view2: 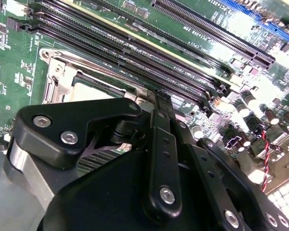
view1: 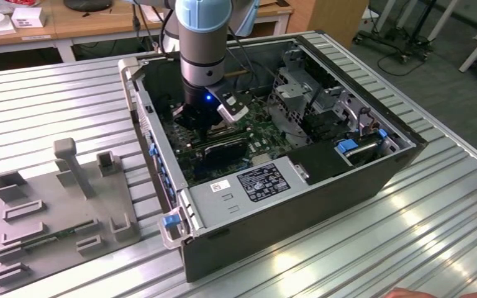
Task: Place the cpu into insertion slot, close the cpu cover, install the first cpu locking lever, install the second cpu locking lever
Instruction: 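Install the second cpu locking lever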
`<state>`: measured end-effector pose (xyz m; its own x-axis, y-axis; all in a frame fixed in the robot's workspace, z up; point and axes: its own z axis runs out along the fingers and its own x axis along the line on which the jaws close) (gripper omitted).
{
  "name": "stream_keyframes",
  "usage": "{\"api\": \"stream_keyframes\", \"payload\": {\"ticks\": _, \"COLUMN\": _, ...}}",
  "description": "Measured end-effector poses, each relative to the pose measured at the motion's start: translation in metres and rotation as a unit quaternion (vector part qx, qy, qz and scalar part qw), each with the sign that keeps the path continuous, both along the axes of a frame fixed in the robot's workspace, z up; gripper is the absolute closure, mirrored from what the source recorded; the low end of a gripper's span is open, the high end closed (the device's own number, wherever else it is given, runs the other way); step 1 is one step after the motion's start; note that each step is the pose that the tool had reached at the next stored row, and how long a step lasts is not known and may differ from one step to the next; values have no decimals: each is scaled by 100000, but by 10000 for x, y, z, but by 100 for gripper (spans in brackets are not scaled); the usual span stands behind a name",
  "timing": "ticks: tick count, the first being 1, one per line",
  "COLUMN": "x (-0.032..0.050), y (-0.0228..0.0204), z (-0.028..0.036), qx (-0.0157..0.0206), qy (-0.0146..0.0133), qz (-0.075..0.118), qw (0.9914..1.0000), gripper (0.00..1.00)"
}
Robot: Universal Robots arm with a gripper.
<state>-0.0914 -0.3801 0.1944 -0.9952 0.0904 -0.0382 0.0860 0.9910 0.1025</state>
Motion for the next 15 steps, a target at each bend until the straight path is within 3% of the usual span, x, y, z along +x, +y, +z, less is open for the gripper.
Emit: {"api": "stream_keyframes", "payload": {"ticks": 15, "x": -1, "y": -1, "z": 182, "qx": -15, "qy": 10, "qz": 0, "qw": 100000, "gripper": 89}}
